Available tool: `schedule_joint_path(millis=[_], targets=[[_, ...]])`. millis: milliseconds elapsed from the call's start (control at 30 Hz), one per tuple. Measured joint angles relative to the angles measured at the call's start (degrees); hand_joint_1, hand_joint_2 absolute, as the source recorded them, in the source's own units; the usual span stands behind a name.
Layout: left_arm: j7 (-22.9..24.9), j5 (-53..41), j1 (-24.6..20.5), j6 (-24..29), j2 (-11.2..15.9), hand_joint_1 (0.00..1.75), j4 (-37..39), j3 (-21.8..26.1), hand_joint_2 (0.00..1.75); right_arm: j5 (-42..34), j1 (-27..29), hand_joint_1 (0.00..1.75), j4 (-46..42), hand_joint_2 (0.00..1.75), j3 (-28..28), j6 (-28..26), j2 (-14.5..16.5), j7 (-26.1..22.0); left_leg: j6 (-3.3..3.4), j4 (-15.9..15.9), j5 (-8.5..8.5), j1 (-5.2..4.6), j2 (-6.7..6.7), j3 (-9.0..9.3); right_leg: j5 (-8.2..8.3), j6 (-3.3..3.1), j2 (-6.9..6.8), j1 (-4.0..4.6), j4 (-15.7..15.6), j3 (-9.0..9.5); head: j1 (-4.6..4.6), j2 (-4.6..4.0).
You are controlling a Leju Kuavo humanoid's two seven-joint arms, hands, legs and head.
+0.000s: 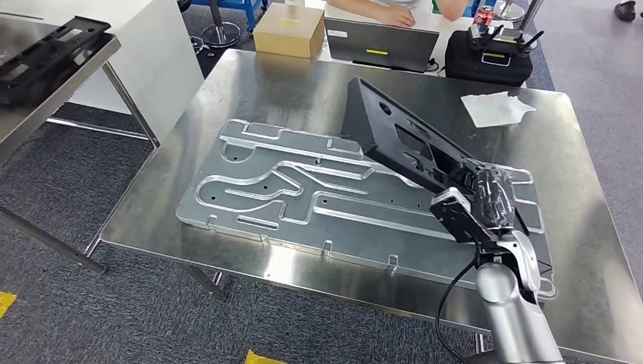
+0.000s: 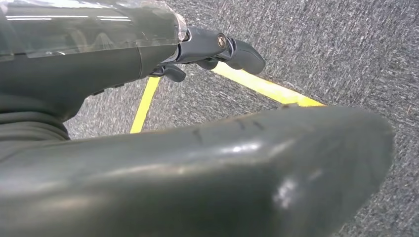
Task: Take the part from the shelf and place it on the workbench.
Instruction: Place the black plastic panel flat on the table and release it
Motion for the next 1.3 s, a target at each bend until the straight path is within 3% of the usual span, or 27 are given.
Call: schedule_joint_path(millis=[200, 433, 967, 1267, 1300], targets=[[0.61, -0.35, -0.52, -0.19, 0.23, 0.0, 0.0, -0.73, 0.0, 4.91, -13.74, 1.75, 24.5, 1.75, 3.67, -7.28, 5.06, 0.76, -0.04, -0.08, 0.01, 0.07, 0.14, 0.5, -0.02, -0.01, 0.12, 0.01, -0.03, 0.36, 0.0, 0.0], [1.35, -0.19, -0.59, 0.66, 0.32, 0.0, 0.0, -1.04, 0.0, 8.16, -23.3, 1.75, 42.35, 1.75, 5.76, -9.95, 10.49, 2.18, -0.06, -0.1, 0.0, 0.08, 0.32, 0.77, -0.01, -0.01, 0.38, 0.02, -0.03, 0.5, -0.02, 0.0], [0.96, -0.39, -0.73, 1.66, 0.34, 0.0, 0.0, -1.44, 0.0, 11.77, -29.28, 1.75, 55.53, 1.75, 9.18, -5.12, 17.6, 3.09, -0.15, -0.13, -0.1, 0.15, 0.46, 1.27, -0.01, -0.02, 0.56, 0.02, -0.05, 0.92, -0.02, 0.0], [0.45, -0.63, -0.73, 0.76, 0.34, 0.0, 0.0, -1.5, 0.0, 12.18, -29.63, 1.75, 57.23, 1.75, 9.94, -3.06, 18.26, 4.33, -0.17, -0.14, -0.11, 0.15, 0.46, 1.43, -0.01, -0.02, 0.56, 0.02, -0.06, 1.09, -0.02, 0.0], [0.43, -0.65, -0.73, 0.63, 0.34, 0.0, 0.0, -1.51, 0.0, 12.27, -29.64, 1.31, 57.32, 1.75, 9.96, -3.0, 18.26, 4.44, -0.17, -0.14, -0.11, 0.15, 0.46, 1.44, -0.01, -0.02, 0.56, 0.02, -0.07, 1.1, -0.02, 0.0]])
